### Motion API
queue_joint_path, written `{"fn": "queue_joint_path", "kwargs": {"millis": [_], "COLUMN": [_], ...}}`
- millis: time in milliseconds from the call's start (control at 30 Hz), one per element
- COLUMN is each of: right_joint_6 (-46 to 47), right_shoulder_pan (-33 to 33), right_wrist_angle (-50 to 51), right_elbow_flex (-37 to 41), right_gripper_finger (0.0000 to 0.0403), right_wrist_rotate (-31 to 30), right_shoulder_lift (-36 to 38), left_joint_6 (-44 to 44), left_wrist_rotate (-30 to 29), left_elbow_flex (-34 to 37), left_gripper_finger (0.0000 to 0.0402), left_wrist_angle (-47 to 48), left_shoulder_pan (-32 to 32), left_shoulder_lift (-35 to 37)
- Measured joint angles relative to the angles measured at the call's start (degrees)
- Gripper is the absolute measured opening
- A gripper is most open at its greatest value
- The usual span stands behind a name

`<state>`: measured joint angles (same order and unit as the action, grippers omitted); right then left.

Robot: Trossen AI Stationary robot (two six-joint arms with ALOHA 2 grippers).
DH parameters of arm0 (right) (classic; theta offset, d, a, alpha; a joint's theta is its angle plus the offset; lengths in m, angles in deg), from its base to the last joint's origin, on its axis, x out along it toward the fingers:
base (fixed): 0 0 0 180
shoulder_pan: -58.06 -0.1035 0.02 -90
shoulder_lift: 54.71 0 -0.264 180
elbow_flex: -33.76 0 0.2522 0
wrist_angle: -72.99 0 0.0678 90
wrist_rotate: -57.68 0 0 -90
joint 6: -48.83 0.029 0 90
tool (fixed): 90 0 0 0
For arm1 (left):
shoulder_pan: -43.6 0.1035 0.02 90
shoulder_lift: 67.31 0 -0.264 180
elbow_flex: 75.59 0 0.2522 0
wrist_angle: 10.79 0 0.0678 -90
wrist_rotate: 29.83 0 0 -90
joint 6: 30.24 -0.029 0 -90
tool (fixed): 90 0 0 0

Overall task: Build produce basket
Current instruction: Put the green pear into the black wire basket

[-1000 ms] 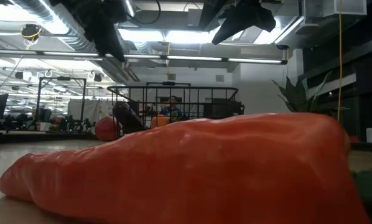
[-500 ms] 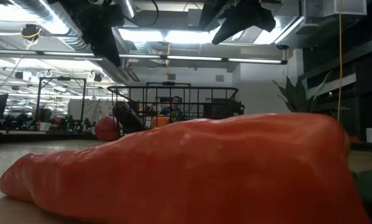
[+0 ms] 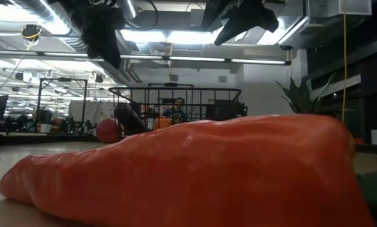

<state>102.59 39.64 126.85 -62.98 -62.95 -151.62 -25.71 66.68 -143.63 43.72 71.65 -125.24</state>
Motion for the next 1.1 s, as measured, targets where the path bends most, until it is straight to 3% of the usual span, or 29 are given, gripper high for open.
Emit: {"fn": "queue_joint_path", "kwargs": {"millis": [133, 300, 433, 600, 667, 767, 833, 967, 1100], "right_joint_6": [0.1, 5.7, 5.5, 2.7, 3.0, 3.1, 4.7, 11.8, 31.6], "right_shoulder_pan": [0.3, 0.3, -0.1, -0.1, -0.1, 0.3, 0.5, 1.1, 0.1], "right_wrist_angle": [0.0, -0.5, -1.5, -1.3, -0.6, 5.5, 11.9, 30.2, 40.6], "right_elbow_flex": [0.0, 0.0, 0.0, 0.0, 0.0, -0.9, -2.5, -5.3, -4.3], "right_gripper_finger": [0.0177, 0.0177, 0.0177, 0.0177, 0.0177, 0.0177, 0.0177, 0.0177, 0.0177], "right_wrist_rotate": [0.4, 2.2, -1.8, -2.1, 2.9, 19.6, 26.5, 30.8, 32.0], "right_shoulder_lift": [0.0, 0.0, -0.6, -1.2, -1.2, 0.0, 1.0, 1.1, 1.1], "left_joint_6": [1.3, 1.4, 1.5, 0.5, -0.6, -2.7, -3.5, -2.5, -1.6], "left_wrist_rotate": [-0.6, -6.0, -8.8, -11.9, -12.0, -11.9, -11.9, -11.8, -11.8], "left_elbow_flex": [0.0, 0.0, 0.0, 0.0, 0.0, 0.0, 0.0, 0.0, 0.0], "left_gripper_finger": [0.0133, 0.0133, 0.0133, 0.0133, 0.0133, 0.0133, 0.0133, 0.0133, 0.0133], "left_wrist_angle": [3.0, 5.0, 4.7, 4.8, 4.9, 5.3, 5.3, 5.3, 5.0], "left_shoulder_pan": [-0.8, -2.3, -3.7, -4.7, -5.0, -5.3, -5.4, -5.4, -5.4], "left_shoulder_lift": [0.0, 0.0, 0.0, -0.3, -0.2, -0.2, -0.2, -0.2, -0.2]}}
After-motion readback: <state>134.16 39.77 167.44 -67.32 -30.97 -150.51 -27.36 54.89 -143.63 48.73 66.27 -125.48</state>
